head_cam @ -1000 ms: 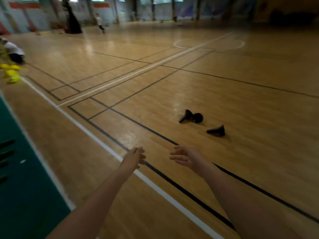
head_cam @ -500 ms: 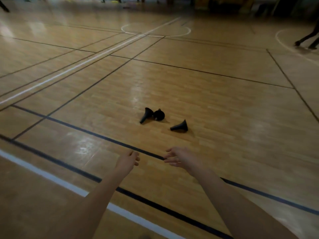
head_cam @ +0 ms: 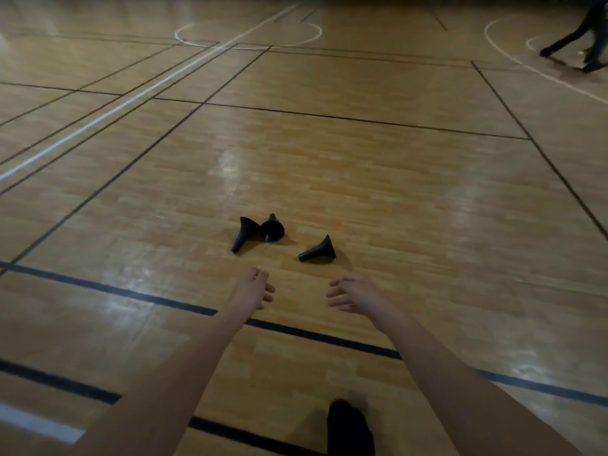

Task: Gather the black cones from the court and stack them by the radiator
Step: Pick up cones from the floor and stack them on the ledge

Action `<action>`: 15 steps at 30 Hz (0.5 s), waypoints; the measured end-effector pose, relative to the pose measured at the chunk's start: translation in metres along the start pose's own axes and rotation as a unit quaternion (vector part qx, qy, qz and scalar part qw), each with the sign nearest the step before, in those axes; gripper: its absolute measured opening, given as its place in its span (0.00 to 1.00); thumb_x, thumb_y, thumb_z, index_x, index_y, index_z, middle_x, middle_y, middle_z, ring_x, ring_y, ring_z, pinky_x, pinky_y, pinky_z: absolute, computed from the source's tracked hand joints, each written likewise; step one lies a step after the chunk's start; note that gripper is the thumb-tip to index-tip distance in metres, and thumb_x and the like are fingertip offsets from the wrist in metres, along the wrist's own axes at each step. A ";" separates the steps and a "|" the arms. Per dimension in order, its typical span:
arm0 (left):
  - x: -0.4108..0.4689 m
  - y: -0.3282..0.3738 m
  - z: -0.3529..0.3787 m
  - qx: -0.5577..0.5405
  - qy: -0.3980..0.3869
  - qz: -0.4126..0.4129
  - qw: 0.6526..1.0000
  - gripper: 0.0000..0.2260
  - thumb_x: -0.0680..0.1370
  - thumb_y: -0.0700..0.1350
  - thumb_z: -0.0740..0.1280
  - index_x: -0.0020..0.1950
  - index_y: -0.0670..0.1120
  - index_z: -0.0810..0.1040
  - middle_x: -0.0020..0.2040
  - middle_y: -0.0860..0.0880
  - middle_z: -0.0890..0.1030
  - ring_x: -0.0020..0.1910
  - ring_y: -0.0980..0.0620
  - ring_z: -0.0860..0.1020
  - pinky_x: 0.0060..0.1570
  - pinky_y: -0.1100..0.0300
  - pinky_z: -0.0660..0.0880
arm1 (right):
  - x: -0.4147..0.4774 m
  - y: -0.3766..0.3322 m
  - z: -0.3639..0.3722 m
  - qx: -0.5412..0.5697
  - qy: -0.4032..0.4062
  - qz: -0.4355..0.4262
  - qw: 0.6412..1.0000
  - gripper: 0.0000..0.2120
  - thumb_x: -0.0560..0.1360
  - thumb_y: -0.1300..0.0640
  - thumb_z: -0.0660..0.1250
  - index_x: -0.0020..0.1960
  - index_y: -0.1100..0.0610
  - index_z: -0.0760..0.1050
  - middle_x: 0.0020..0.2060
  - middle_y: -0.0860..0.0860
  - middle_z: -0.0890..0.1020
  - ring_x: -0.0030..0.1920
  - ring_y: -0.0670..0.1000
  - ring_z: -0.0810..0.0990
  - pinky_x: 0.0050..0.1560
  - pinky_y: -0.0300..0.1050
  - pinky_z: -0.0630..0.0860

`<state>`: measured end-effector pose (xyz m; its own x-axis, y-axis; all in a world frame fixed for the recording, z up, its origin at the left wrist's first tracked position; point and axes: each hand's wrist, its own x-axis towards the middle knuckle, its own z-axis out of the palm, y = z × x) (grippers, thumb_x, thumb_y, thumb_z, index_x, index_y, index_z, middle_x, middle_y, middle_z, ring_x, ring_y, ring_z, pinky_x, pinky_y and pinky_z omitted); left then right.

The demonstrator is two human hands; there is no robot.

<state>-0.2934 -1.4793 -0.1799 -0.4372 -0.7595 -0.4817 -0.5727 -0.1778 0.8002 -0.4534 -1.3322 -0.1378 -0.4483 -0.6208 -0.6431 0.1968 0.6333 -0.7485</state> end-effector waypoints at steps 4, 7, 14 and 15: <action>0.066 0.051 0.030 -0.011 -0.015 -0.017 1.000 0.14 0.83 0.48 0.54 0.65 0.44 0.70 0.52 0.44 0.79 0.49 0.46 0.79 0.51 0.50 0.76 | 0.067 -0.043 -0.059 -0.050 0.016 -0.011 0.999 0.12 0.82 0.57 0.57 0.61 0.59 0.74 0.54 0.55 0.81 0.52 0.53 0.82 0.55 0.46 0.78; 0.112 0.084 0.051 -0.012 0.001 -0.028 1.000 0.13 0.83 0.47 0.54 0.63 0.44 0.72 0.52 0.44 0.79 0.50 0.45 0.79 0.52 0.50 0.76 | 0.125 -0.081 -0.100 -0.085 0.022 -0.020 0.996 0.12 0.82 0.57 0.57 0.61 0.59 0.75 0.54 0.55 0.81 0.49 0.52 0.81 0.44 0.41 0.77; 0.195 0.114 0.070 -0.022 0.020 -0.072 0.997 0.13 0.83 0.47 0.55 0.63 0.43 0.72 0.53 0.44 0.79 0.51 0.45 0.79 0.51 0.51 0.75 | 0.224 -0.131 -0.149 -0.099 0.008 -0.002 0.995 0.13 0.82 0.57 0.57 0.63 0.59 0.74 0.56 0.55 0.81 0.51 0.53 0.82 0.51 0.45 0.77; 0.209 0.117 0.071 -0.022 0.023 -0.074 0.997 0.14 0.83 0.47 0.55 0.63 0.43 0.72 0.53 0.44 0.79 0.50 0.46 0.79 0.51 0.52 0.75 | 0.236 -0.137 -0.153 -0.104 0.009 0.001 0.994 0.13 0.82 0.57 0.57 0.63 0.59 0.74 0.57 0.55 0.80 0.51 0.52 0.81 0.49 0.44 0.77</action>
<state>-0.5011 -1.6140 -0.2123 -0.3171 -0.7504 -0.5800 -0.5973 -0.3170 0.7367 -0.7201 -1.4952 -0.1622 -0.4647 -0.6127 -0.6393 0.0127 0.7173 -0.6966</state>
